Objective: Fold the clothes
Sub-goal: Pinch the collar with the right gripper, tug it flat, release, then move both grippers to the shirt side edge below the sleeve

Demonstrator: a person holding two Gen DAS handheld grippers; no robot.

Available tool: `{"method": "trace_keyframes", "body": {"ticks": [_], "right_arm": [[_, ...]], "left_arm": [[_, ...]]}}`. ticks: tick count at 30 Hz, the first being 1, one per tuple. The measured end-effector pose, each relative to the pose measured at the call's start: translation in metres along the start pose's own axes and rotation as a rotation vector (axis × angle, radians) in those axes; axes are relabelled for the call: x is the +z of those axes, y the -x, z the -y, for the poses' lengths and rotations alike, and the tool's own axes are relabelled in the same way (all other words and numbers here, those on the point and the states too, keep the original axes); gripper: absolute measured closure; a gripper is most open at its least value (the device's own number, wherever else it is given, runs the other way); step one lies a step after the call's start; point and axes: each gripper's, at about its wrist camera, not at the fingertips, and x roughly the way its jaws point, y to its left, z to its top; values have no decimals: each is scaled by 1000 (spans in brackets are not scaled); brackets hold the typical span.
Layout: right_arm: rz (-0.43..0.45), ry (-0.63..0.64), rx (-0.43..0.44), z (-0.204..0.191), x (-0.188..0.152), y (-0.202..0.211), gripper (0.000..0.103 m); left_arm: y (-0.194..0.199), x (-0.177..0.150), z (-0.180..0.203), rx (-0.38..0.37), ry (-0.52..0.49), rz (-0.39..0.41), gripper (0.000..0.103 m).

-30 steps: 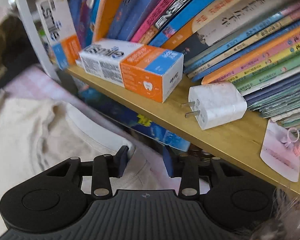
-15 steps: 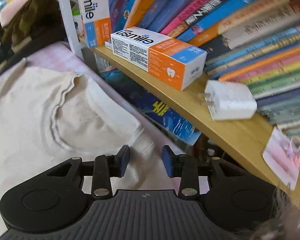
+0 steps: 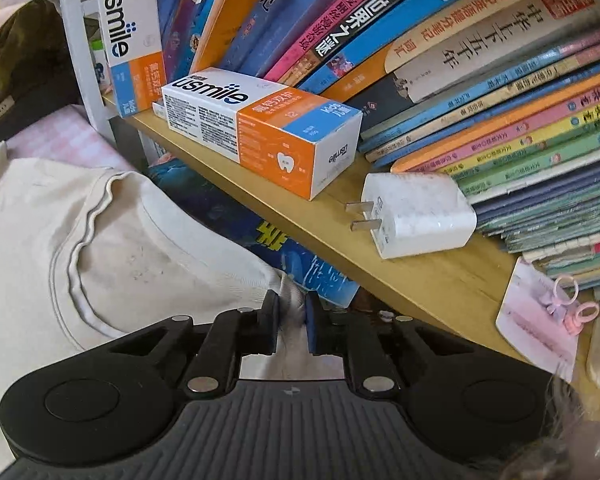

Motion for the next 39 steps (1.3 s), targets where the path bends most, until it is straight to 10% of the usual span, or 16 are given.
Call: {"method": "trace_keyframes", "body": {"ticks": [16, 19, 22, 32, 39], "right_arm": [[-9, 10, -104, -2, 7, -14, 90], [7, -68, -57, 6, 3, -2, 76], [63, -130, -40, 6, -7, 27, 57], [124, -186, -55, -44, -80, 168, 51], [43, -373, -259, -105, -182, 249, 49]], "left_arm": [[16, -6, -20, 15, 46, 45, 11], [18, -4, -27, 25, 45, 63, 11], [17, 1, -38, 37, 42, 91, 11], [2, 25, -107, 35, 55, 216, 11], [-19, 28, -166, 39, 61, 222, 11]]}}
